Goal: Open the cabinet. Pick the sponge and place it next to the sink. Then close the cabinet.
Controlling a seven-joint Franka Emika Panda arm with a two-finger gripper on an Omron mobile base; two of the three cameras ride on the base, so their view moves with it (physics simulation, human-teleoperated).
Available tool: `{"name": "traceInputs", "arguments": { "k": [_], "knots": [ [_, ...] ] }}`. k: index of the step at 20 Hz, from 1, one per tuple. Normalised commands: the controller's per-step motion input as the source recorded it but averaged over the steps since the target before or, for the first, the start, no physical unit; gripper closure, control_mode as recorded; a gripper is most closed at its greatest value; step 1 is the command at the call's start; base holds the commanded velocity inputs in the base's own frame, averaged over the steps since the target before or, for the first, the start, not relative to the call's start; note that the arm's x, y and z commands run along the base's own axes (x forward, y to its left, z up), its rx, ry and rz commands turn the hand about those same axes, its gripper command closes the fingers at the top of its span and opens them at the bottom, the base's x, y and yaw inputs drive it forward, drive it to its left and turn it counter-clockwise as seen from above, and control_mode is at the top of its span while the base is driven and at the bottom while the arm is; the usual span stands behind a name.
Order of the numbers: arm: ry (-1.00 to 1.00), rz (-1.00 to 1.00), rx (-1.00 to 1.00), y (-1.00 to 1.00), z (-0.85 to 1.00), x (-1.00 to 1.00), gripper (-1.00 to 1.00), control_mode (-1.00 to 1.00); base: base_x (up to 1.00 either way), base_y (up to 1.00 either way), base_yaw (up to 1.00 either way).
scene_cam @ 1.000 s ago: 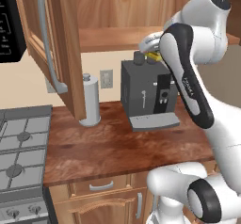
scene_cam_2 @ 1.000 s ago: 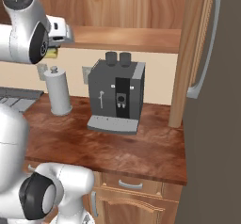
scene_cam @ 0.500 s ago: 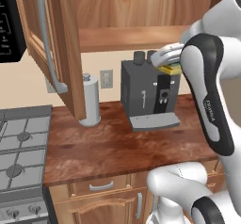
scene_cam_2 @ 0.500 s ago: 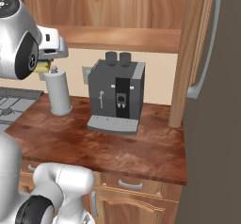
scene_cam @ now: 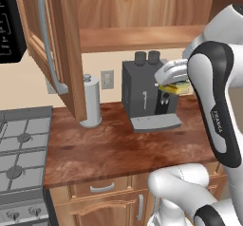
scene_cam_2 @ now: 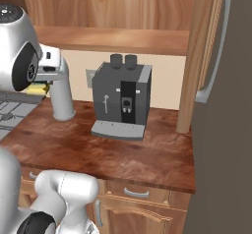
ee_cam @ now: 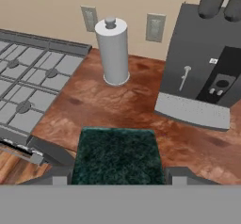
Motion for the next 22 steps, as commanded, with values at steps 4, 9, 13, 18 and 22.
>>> {"name": "traceInputs", "arguments": {
  "k": [4,9,13,18,22],
  "knots": [
    [0.06,0.00,0.00,0.00,-0.46,-0.11,1.00,-1.00,0.00,0.00,0.00],
    [0.01,0.00,-0.01,0.00,-0.21,-0.05,1.00,-1.00,0.00,0.00,0.00],
    [0.00,0.00,0.00,0.00,0.00,0.00,1.00,-1.00,0.00,0.00,0.00],
    [0.00,0.00,0.00,0.00,0.00,0.00,1.00,-1.00,0.00,0.00,0.00],
    [0.00,0.00,0.00,0.00,0.00,0.00,1.00,-1.00,0.00,0.00,0.00]
  ]
}}
